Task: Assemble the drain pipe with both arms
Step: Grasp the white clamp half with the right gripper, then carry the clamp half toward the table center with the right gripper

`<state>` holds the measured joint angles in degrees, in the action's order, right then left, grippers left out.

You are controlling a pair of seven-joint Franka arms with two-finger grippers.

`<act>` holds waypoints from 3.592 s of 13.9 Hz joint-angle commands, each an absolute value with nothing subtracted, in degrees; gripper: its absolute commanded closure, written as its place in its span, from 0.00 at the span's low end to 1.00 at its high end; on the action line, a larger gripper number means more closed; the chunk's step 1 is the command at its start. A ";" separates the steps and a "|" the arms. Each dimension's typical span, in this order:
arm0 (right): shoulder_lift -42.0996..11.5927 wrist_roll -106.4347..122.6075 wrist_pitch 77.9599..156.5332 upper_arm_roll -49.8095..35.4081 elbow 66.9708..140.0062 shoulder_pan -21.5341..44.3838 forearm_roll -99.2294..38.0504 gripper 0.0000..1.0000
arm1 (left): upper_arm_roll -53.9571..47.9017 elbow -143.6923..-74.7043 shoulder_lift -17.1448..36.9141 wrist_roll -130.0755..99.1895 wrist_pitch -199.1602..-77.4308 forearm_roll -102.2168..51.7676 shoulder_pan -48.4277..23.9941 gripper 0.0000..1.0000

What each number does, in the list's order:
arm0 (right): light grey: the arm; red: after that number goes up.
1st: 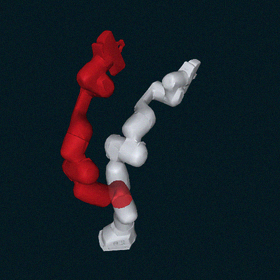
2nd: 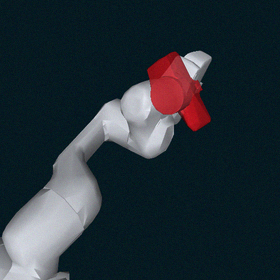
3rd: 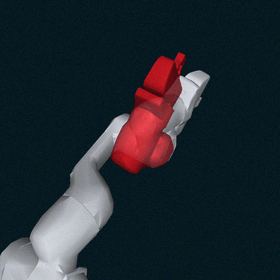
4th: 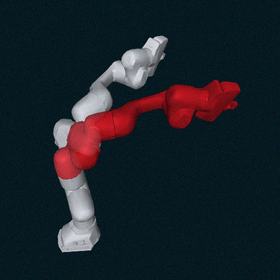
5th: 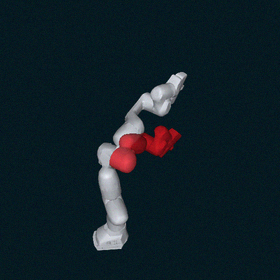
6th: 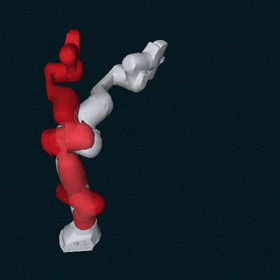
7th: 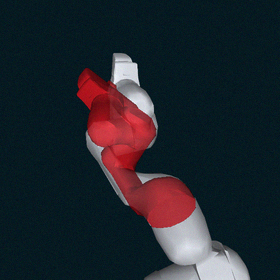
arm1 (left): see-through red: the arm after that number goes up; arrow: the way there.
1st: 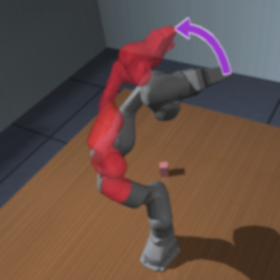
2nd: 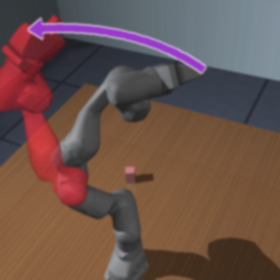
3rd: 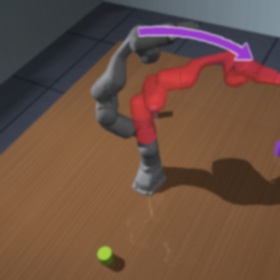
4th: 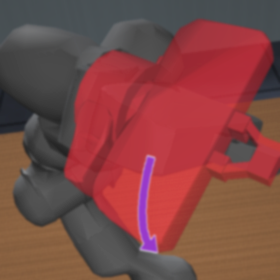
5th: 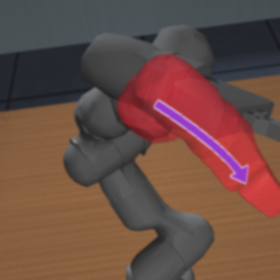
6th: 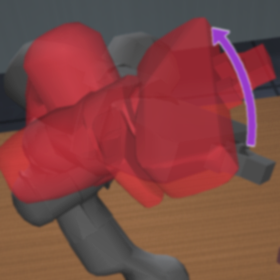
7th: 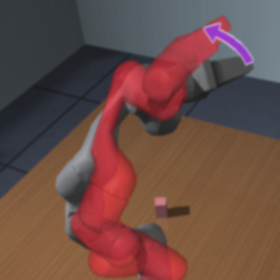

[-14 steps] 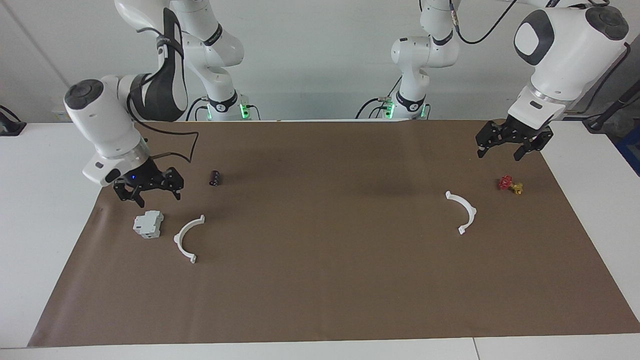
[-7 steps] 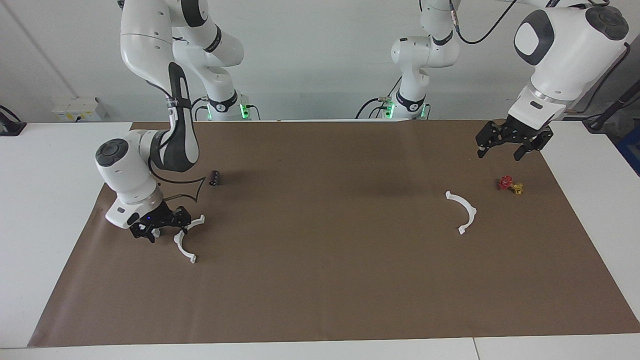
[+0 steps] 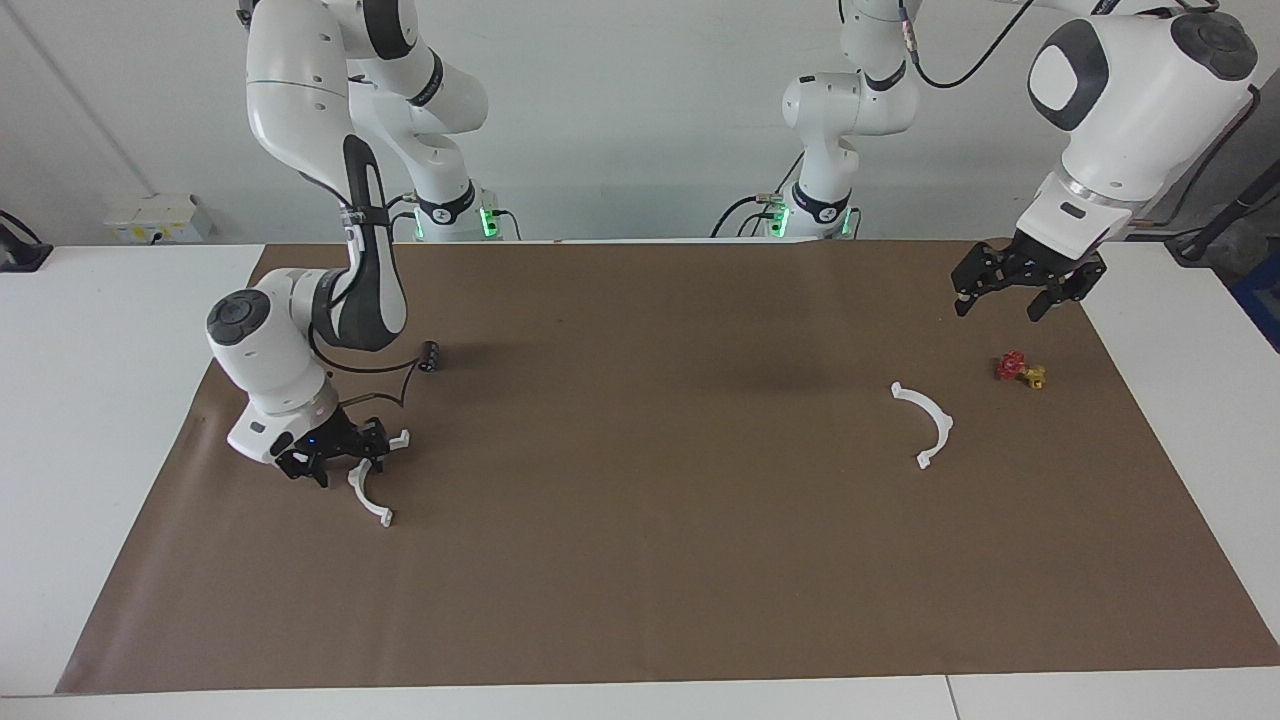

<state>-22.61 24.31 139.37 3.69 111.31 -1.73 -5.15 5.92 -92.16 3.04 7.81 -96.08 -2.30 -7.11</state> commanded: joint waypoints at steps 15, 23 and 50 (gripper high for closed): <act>-17.14 -12.41 131.22 3.16 106.70 6.74 -6.16 1.00 | 6.33 -93.43 1.67 7.21 -96.24 -3.16 -7.47 0.00; -17.84 -34.70 132.27 2.99 106.08 25.65 -6.50 1.00 | 6.33 -93.52 1.67 7.21 -96.50 -3.08 -7.47 0.00; -30.76 -45.00 141.94 2.99 100.11 38.41 -1.58 0.83 | 6.42 -93.87 1.14 7.21 -96.50 -2.90 -7.47 0.00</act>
